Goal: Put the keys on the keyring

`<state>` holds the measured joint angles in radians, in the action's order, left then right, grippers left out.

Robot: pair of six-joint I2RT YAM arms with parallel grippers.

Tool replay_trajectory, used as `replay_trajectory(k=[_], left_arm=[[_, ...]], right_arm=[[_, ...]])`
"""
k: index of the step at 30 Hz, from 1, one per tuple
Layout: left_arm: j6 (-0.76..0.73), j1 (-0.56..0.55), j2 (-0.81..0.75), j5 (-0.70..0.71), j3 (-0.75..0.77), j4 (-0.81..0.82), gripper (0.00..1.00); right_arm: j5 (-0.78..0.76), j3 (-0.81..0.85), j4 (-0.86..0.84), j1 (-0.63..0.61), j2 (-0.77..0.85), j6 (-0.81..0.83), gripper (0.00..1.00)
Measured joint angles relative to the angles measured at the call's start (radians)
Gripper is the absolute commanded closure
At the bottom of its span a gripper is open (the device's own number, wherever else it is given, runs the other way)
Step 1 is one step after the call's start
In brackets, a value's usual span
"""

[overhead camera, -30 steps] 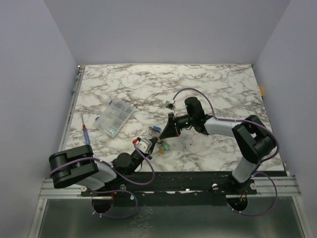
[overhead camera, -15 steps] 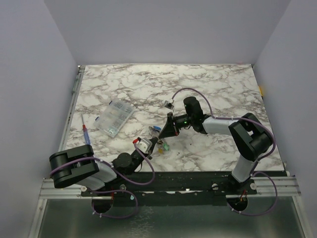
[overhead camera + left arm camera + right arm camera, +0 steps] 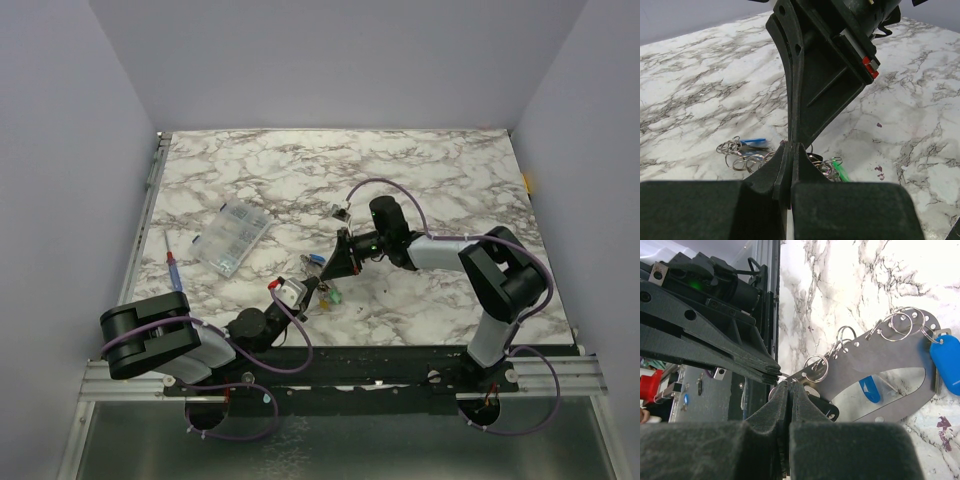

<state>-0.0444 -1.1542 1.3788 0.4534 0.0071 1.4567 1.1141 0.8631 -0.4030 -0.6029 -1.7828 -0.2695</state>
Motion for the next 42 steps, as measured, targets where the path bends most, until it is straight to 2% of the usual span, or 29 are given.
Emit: replay_trajectory(k=[21, 34, 38, 42], left_arm=[[0.000, 0.000, 0.006, 0.000, 0.000, 0.002, 1.00], [0.000, 0.000, 0.023, 0.000, 0.000, 0.013, 1.00], [0.000, 0.000, 0.023, 0.000, 0.000, 0.015, 1.00], [0.000, 0.000, 0.023, 0.000, 0.000, 0.022, 1.00]], right_arm=[[-0.001, 0.024, 0.024, 0.000, -0.012, 0.008, 0.99], [-0.001, 0.032, 0.048, 0.000, -0.026, 0.009, 0.75], [-0.002, 0.034, 0.053, 0.000, -0.026, 0.009, 0.73], [-0.002, 0.034, 0.053, 0.001, -0.026, 0.009, 0.64]])
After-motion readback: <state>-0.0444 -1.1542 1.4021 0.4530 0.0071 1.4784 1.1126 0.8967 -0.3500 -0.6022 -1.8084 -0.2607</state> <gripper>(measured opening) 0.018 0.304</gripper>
